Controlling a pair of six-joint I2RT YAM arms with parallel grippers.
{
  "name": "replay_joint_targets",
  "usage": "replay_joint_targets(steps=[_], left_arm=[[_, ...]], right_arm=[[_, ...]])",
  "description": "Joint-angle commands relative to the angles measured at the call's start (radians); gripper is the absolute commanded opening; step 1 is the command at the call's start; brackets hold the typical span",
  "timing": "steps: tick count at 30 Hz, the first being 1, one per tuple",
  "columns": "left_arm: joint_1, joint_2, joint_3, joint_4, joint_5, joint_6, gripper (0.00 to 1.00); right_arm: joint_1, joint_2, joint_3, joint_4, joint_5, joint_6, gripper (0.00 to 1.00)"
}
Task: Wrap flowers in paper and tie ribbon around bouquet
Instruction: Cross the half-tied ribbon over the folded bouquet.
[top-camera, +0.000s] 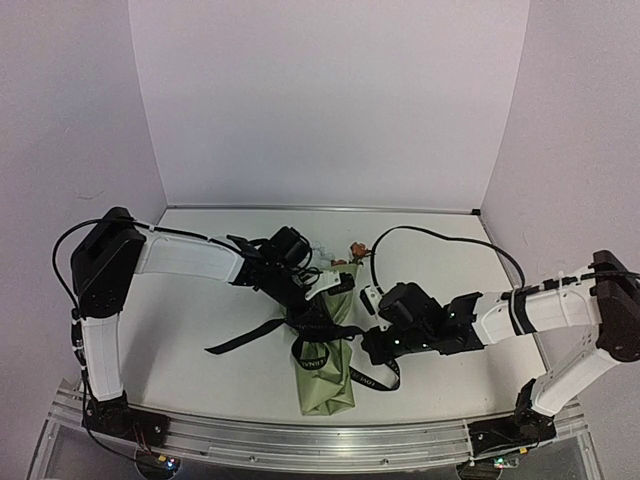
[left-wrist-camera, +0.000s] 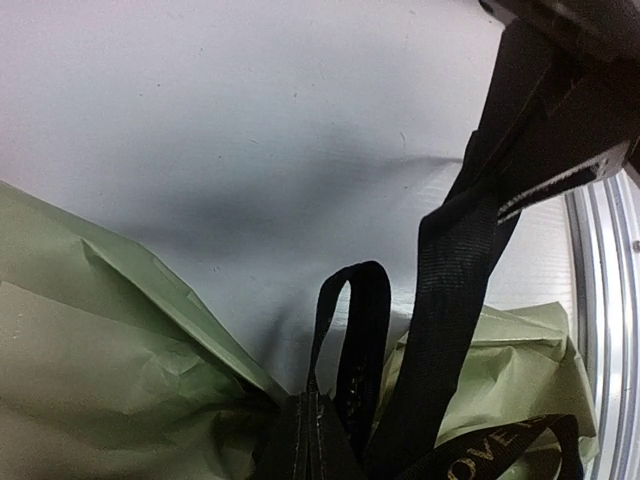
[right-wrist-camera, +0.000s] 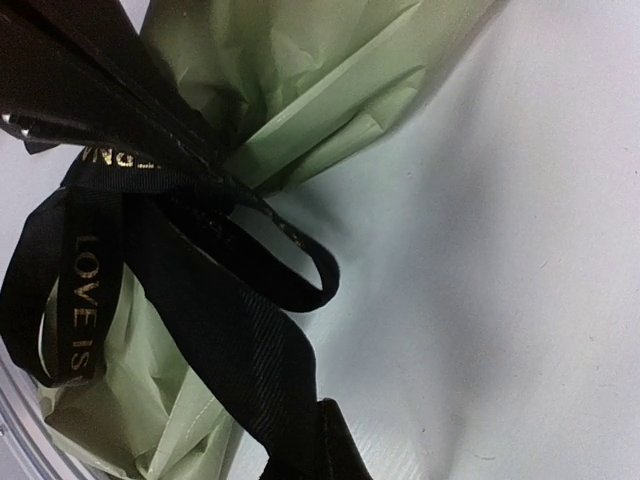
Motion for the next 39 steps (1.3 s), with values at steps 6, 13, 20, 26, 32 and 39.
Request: replay_joint_targets(steps=[6, 13, 20, 26, 32, 39], left_arm=[[0.033, -0.121, -0.047, 0.135, 0.065, -0.096, 0.0], [0.042, -0.149, -0.08, 0.161, 0.085, -0.123, 0.0], [0.049, -0.162, -0.1, 0.17, 0.114, -0.133, 0.0], [0.054, -0.172, -0.109, 0.172, 0.123, -0.146, 0.0], [0.056, -0.187, -0.123, 0.181, 0.122, -0.148, 0.0], [0.062, -0.198, -0.122, 0.176, 0.143, -0.145, 0.0]], right_arm=[[-0.005, 0.013, 0.089, 0.042, -0.159, 0.066, 0.0], [-0.058, 0.082, 0.112, 0.162, -0.273, 0.148, 0.0], [-0.123, 0.195, 0.137, 0.353, -0.381, 0.284, 0.0], [-0.154, 0.241, 0.157, 0.384, -0.417, 0.35, 0.0], [-0.182, 0.285, 0.182, 0.395, -0.464, 0.402, 0.0], [-0.211, 0.306, 0.17, 0.395, -0.482, 0.43, 0.0]])
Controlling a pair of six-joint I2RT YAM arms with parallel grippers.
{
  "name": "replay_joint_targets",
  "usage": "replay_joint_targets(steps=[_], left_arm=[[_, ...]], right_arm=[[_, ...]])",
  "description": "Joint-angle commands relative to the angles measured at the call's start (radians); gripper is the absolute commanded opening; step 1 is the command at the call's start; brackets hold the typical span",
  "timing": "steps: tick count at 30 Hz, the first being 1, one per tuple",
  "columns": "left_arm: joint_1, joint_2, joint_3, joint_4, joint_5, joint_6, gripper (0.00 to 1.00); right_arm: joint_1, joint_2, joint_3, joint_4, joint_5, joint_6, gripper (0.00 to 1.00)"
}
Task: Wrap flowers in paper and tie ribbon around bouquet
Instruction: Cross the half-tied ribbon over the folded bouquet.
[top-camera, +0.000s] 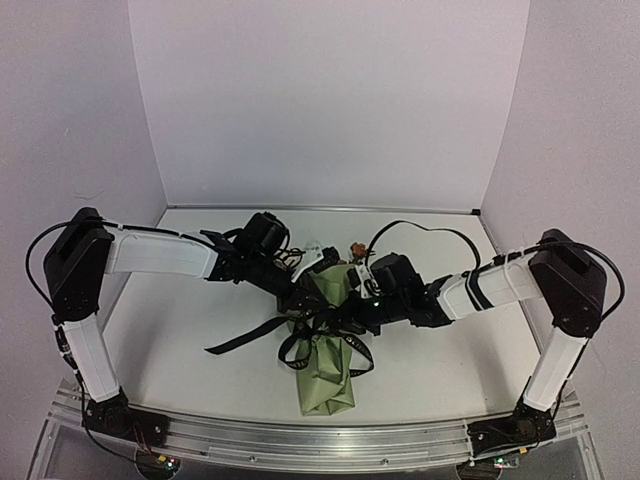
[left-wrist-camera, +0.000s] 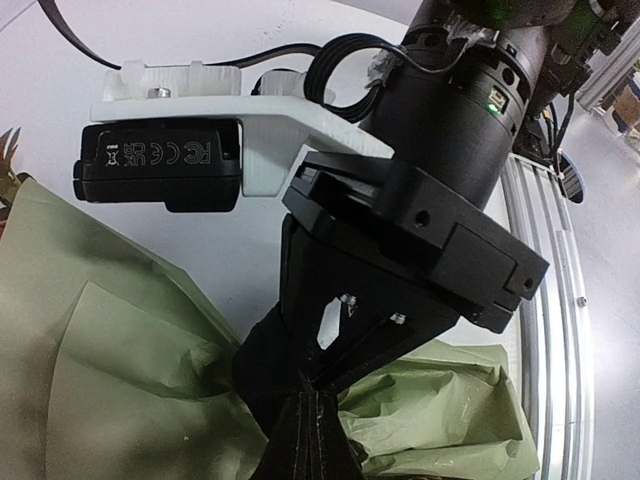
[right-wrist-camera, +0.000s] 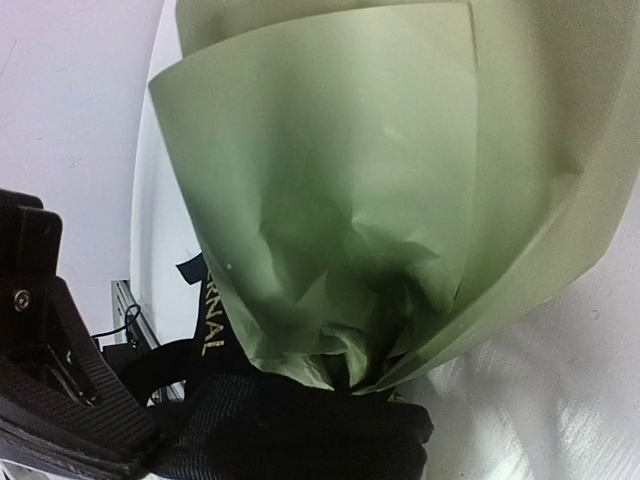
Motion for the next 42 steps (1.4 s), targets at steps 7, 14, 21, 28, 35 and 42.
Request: replay_joint_targets(steps=[7, 14, 21, 28, 35, 42], left_arm=[[0.009, -0.023, 0.03, -0.054, 0.131, 0.016, 0.0], [0.009, 0.003, 0.043, -0.047, 0.117, 0.004, 0.0], [0.009, 0.027, 0.08, -0.042, 0.084, 0.009, 0.0], [0.008, 0.032, 0.097, -0.097, 0.151, 0.042, 0.0], [0.009, 0.077, 0.132, -0.149, 0.156, 0.043, 0.04], [0.008, 0.105, 0.137, -0.155, 0.139, 0.019, 0.07]], right_arm=[[-0.039, 0.057, 0.081, 0.031, -0.063, 0.043, 0.0], [-0.048, 0.089, 0.134, 0.032, -0.134, 0.065, 0.0], [-0.05, 0.057, 0.089, 0.093, -0.238, 0.056, 0.0], [-0.058, 0.106, 0.125, 0.112, -0.301, 0.057, 0.0], [-0.073, 0.185, 0.126, 0.235, -0.234, 0.111, 0.0], [-0.085, 0.193, 0.08, 0.362, -0.186, 0.137, 0.01]])
